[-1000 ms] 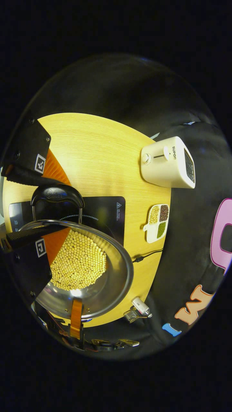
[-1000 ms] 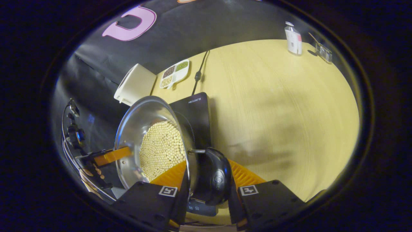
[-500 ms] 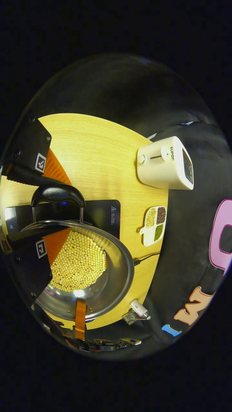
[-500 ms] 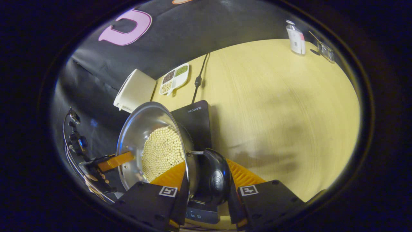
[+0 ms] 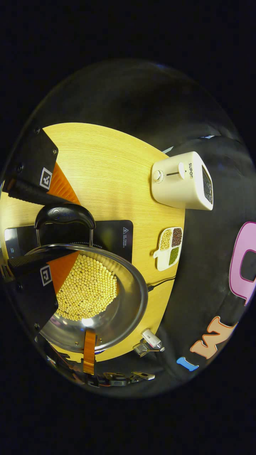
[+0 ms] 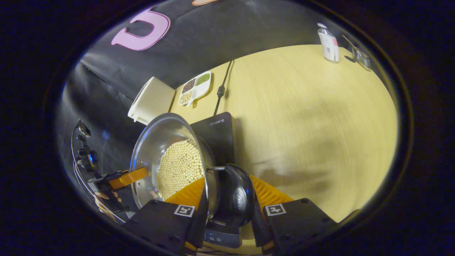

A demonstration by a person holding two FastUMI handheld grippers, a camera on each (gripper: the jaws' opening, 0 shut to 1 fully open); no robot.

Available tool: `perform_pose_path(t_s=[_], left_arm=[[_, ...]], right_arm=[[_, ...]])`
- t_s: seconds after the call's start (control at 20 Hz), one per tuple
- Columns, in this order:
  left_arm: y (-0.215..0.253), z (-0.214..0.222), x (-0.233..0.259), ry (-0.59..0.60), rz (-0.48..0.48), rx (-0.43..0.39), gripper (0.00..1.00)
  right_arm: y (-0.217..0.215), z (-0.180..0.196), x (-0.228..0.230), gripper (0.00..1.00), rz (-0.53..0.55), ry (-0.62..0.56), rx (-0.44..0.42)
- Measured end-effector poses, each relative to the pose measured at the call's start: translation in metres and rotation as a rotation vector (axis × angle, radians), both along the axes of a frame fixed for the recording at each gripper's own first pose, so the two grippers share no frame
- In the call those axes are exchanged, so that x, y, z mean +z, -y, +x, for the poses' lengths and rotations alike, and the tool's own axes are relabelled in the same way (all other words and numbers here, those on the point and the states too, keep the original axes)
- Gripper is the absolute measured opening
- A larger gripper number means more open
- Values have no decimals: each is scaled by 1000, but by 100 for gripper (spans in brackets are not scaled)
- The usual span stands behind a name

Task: First push the handle of the pot to place it horizontally, then grasp the pot with both hands and set it on the induction cooktop.

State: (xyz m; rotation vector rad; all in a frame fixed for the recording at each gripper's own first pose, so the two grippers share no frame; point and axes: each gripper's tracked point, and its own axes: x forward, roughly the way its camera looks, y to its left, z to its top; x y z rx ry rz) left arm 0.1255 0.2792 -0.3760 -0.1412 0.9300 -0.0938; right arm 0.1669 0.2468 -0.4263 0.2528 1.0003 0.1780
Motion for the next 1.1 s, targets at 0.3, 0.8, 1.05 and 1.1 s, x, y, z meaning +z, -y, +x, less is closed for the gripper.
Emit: perform_pose_path(t_s=[0.3, 0.8, 1.05, 1.1], left_arm=[[-13, -4, 14, 86, 70, 112, 100], [-2, -40, 78, 252, 167, 210, 98], [62, -55, 117, 319, 167, 216, 98], [79, -57, 127, 343, 170, 216, 98]], right_arm=[[4, -5, 22, 94, -26, 80, -4], [66, -30, 107, 92, -91, 300, -78], [113, -46, 155, 92, -120, 401, -78], [122, -49, 166, 100, -126, 426, -69]])
